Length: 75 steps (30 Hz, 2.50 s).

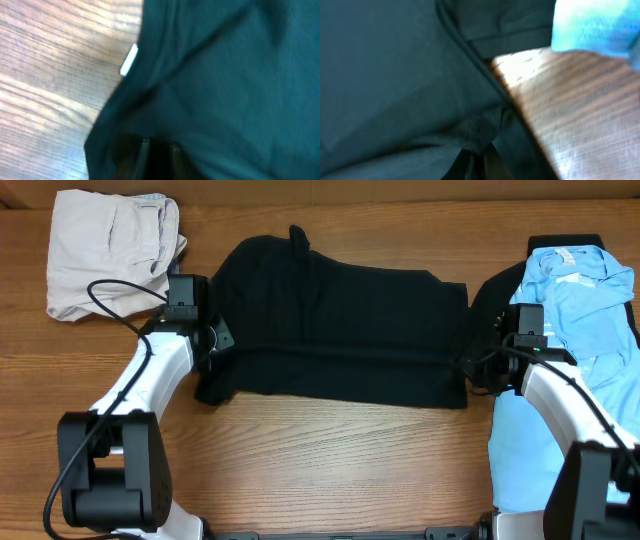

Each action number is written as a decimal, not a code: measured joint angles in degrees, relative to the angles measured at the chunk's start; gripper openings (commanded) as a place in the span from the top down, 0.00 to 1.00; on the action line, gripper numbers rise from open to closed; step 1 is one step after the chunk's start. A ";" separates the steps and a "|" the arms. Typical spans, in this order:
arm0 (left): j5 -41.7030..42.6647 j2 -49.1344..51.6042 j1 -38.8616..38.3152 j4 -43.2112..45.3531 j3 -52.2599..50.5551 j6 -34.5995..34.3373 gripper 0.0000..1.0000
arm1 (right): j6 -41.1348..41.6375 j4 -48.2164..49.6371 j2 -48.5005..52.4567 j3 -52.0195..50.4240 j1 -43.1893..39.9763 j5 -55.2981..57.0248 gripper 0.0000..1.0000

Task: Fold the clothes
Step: 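Fold the near hem upward toward the collar with both grippers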

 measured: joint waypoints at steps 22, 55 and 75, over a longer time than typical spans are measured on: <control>4.11 0.74 0.04 -15.32 27.54 21.09 0.00 | -12.41 -18.43 1.55 27.21 -0.11 0.44 0.32; -3.08 24.96 -9.14 -14.34 28.87 21.53 0.00 | -17.62 -21.64 1.38 29.20 -0.11 -0.90 0.23; -5.75 25.83 -8.92 -42.21 30.73 8.87 0.00 | -19.47 -27.34 1.38 29.20 -0.11 -0.90 0.23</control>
